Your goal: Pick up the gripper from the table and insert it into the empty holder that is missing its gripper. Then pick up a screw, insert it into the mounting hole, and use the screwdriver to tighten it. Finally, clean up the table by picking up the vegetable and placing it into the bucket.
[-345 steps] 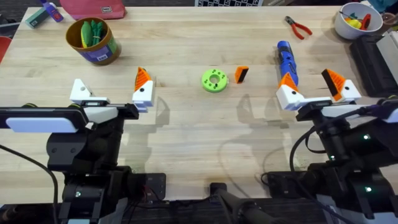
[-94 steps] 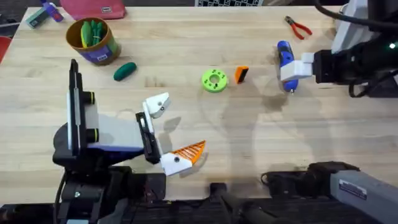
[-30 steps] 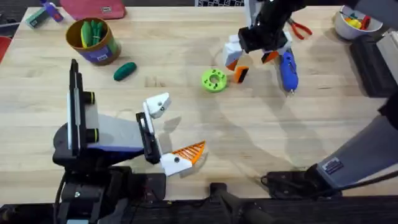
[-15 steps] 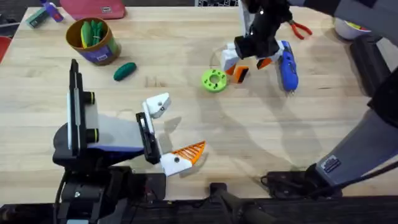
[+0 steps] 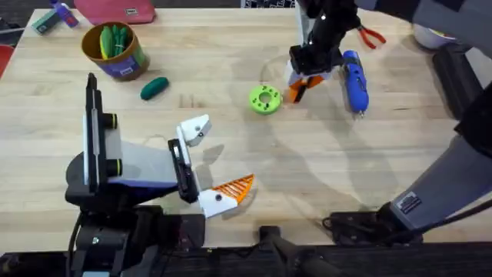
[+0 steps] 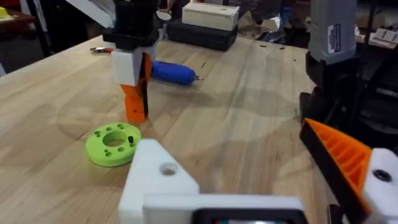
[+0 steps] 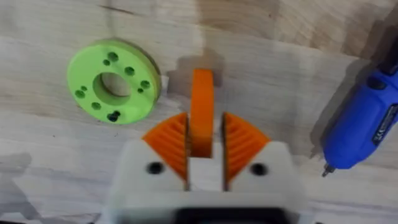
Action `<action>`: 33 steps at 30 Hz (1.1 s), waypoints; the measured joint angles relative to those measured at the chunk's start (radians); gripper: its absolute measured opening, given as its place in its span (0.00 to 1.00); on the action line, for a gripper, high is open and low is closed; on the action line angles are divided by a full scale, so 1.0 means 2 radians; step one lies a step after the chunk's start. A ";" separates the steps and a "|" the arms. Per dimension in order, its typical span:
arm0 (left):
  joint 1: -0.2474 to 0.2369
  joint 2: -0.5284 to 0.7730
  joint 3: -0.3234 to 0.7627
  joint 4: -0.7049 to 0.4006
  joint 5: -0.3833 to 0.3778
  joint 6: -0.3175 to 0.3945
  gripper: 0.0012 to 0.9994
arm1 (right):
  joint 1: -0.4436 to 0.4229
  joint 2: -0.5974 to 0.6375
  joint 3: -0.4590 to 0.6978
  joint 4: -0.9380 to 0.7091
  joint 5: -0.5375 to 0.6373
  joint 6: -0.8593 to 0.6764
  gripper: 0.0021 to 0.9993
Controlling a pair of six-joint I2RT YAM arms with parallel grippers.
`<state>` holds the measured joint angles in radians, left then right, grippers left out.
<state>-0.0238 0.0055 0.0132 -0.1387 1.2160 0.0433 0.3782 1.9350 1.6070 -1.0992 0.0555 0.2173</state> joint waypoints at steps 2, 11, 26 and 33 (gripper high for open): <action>0.000 0.000 0.000 0.000 0.000 0.000 0.99 | 0.000 0.000 0.000 0.001 0.000 0.003 0.04; 0.000 0.000 0.000 0.000 0.000 0.000 0.99 | 0.000 0.000 0.000 0.002 0.000 0.004 0.01; 0.000 0.000 0.000 0.000 0.000 0.000 0.99 | -0.011 -0.143 -0.006 -0.002 -0.036 0.038 0.01; 0.000 0.000 0.000 0.000 0.000 0.000 0.99 | -0.041 -0.298 -0.124 0.117 -0.110 0.073 0.01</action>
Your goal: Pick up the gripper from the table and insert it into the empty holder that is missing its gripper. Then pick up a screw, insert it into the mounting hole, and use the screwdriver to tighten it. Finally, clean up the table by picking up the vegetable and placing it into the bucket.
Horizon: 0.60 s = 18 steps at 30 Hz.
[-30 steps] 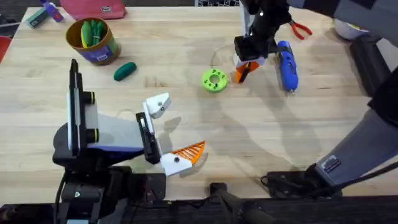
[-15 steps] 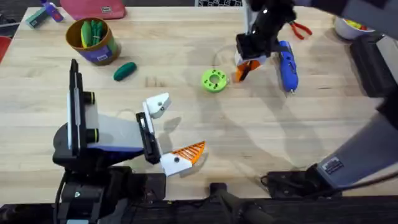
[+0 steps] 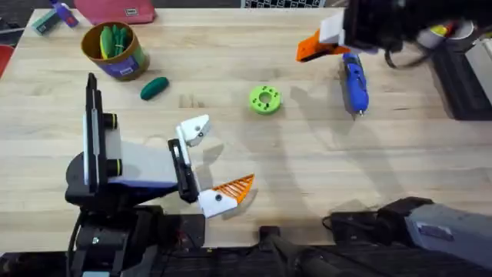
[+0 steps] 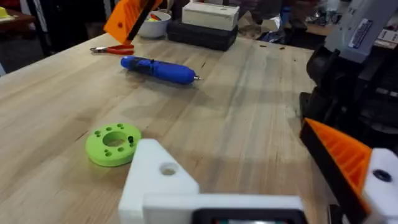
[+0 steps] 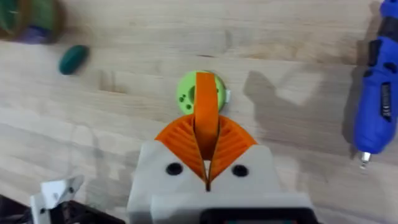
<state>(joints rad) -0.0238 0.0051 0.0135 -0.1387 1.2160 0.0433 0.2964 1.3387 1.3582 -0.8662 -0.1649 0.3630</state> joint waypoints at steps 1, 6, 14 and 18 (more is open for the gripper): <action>0.000 0.000 0.000 0.000 0.000 0.000 0.99 | -0.002 -0.018 -0.020 0.021 -0.010 0.003 0.01; 0.000 0.000 0.000 0.000 0.000 0.000 0.99 | -0.007 -0.111 -0.145 0.179 -0.086 0.034 0.01; 0.000 0.000 0.000 0.000 0.000 0.000 0.99 | -0.007 -0.168 -0.340 0.507 -0.237 0.173 0.01; 0.000 0.000 0.000 0.000 0.000 0.000 0.99 | -0.007 -0.161 -0.403 0.640 -0.300 0.251 0.01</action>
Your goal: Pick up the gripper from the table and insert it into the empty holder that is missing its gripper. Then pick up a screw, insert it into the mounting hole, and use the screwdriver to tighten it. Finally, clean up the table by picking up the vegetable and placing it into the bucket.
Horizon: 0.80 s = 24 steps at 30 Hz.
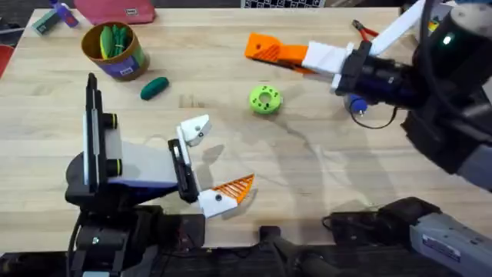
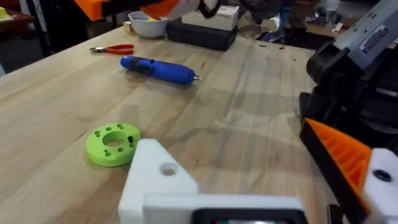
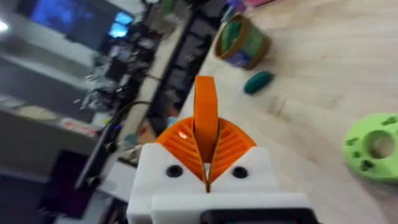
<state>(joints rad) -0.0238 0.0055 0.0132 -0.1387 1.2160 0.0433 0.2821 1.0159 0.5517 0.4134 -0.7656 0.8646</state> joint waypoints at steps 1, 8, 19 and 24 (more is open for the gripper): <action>0.000 0.000 0.000 0.000 0.000 0.000 0.99 | 0.000 0.004 -0.009 0.025 -0.017 0.018 0.01; 0.000 0.000 0.000 0.000 0.000 0.000 0.99 | 0.000 0.045 -0.022 0.056 -0.123 0.076 0.01; 0.000 0.000 0.000 0.000 0.000 0.000 0.99 | 0.000 0.173 -0.022 0.159 -0.280 0.055 0.01; 0.000 0.000 0.000 0.000 0.000 0.000 0.99 | 0.000 0.222 -0.022 0.167 -0.324 0.053 0.01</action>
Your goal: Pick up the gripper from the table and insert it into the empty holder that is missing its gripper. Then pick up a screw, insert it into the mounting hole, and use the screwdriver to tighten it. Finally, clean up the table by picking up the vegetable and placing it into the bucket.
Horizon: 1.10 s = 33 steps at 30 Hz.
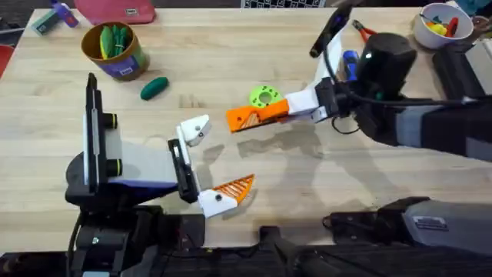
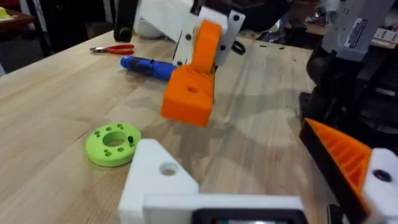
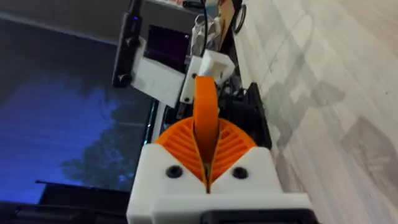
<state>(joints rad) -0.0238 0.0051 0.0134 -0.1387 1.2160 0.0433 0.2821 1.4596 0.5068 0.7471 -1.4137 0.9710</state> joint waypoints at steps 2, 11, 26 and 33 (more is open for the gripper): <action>0.000 0.000 0.000 0.000 0.000 0.000 0.99 | 0.000 0.019 0.000 0.000 -0.011 0.000 0.01; 0.000 0.000 0.000 0.000 0.000 0.000 0.99 | 0.019 0.055 0.000 0.000 -0.042 0.001 0.01; 0.000 0.000 0.000 0.000 0.000 0.000 0.99 | 0.060 0.055 0.017 -0.015 0.000 0.029 0.01; 0.000 0.000 0.000 0.000 0.000 0.000 0.99 | 0.083 0.055 0.033 -0.017 0.022 0.035 0.01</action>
<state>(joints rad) -0.0238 0.0051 0.0132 -0.1387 1.2160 0.0433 0.4490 1.5703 0.5730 0.7139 -1.3699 1.0409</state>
